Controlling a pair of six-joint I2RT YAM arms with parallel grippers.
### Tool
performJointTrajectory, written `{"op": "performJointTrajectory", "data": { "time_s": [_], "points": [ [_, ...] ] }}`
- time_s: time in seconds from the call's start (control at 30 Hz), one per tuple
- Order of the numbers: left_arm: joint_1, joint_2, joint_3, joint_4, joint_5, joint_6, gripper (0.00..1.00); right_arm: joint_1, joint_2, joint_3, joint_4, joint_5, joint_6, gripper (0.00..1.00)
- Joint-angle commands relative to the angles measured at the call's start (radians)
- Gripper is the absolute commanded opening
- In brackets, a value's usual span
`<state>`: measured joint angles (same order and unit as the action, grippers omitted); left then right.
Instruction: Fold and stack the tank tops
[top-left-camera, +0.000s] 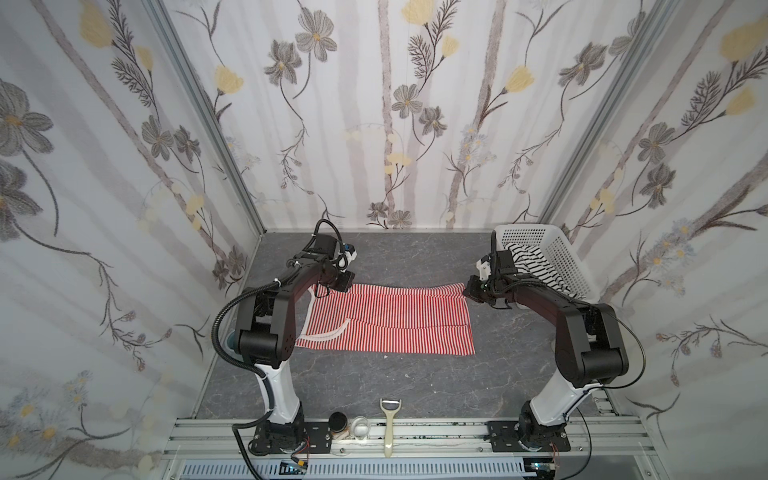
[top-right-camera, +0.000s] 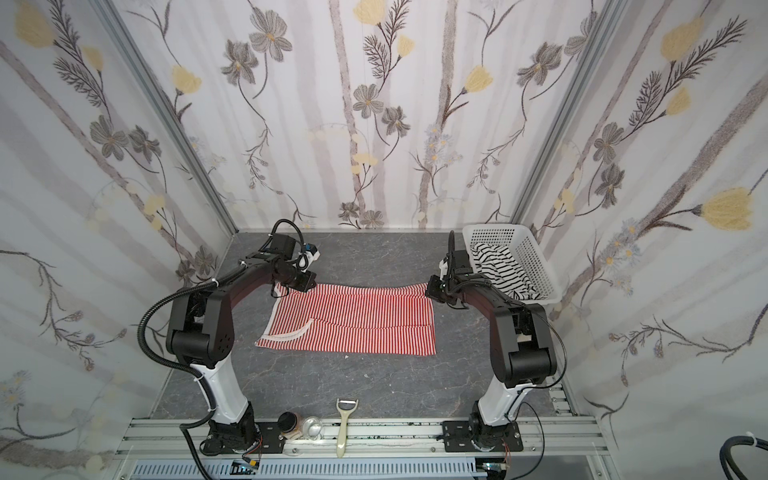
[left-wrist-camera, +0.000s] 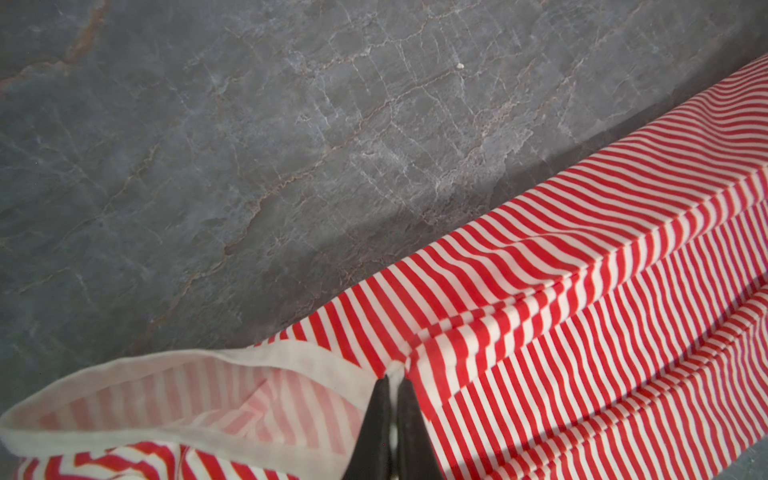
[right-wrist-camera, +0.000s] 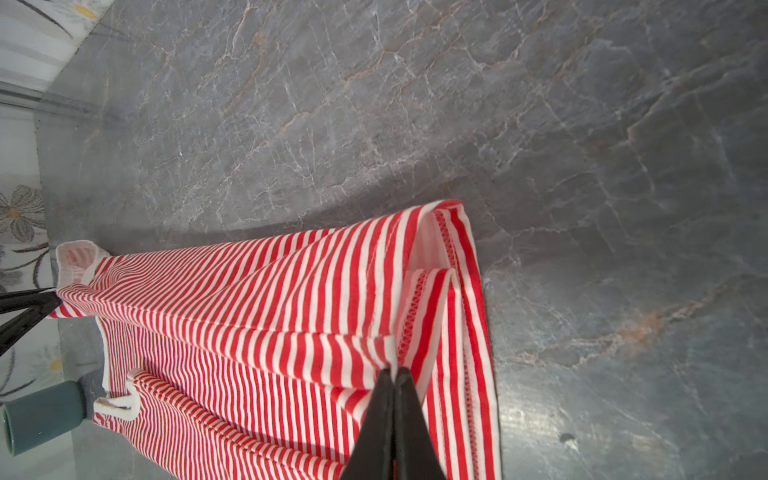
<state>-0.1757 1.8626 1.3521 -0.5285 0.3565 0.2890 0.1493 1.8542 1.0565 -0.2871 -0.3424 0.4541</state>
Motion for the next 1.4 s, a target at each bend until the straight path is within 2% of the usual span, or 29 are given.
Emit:
{"op": "performJointTrajectory", "data": {
  "time_s": [0.0,0.13,0.53,1.2,1.3,1.33,1.37],
  "points": [
    [0.001,-0.055,-0.051,0.022,0.002,0.021,0.0,0.003,-0.037,-0.049,0.061,0.014,-0.016,0.0],
    [0.001,-0.089,-0.122,0.033,-0.006,0.027,0.0,0.005,-0.059,-0.1,0.077,0.011,-0.018,0.0],
    [0.0,-0.126,-0.201,0.05,-0.002,0.024,0.0,0.022,-0.124,-0.213,0.105,0.028,-0.019,0.0],
    [-0.007,-0.155,-0.315,0.059,0.022,0.022,0.02,0.039,-0.13,-0.257,0.117,0.059,-0.012,0.01],
    [-0.008,-0.162,-0.323,0.058,0.013,0.024,0.05,0.039,-0.137,-0.264,0.117,0.06,-0.01,0.09],
    [-0.009,-0.165,-0.327,0.058,0.008,0.024,0.1,0.04,-0.141,-0.267,0.115,0.064,-0.009,0.15],
    [-0.008,-0.171,-0.33,0.058,0.003,0.024,0.18,0.04,-0.148,-0.27,0.114,0.068,-0.006,0.19]
  ]
}}
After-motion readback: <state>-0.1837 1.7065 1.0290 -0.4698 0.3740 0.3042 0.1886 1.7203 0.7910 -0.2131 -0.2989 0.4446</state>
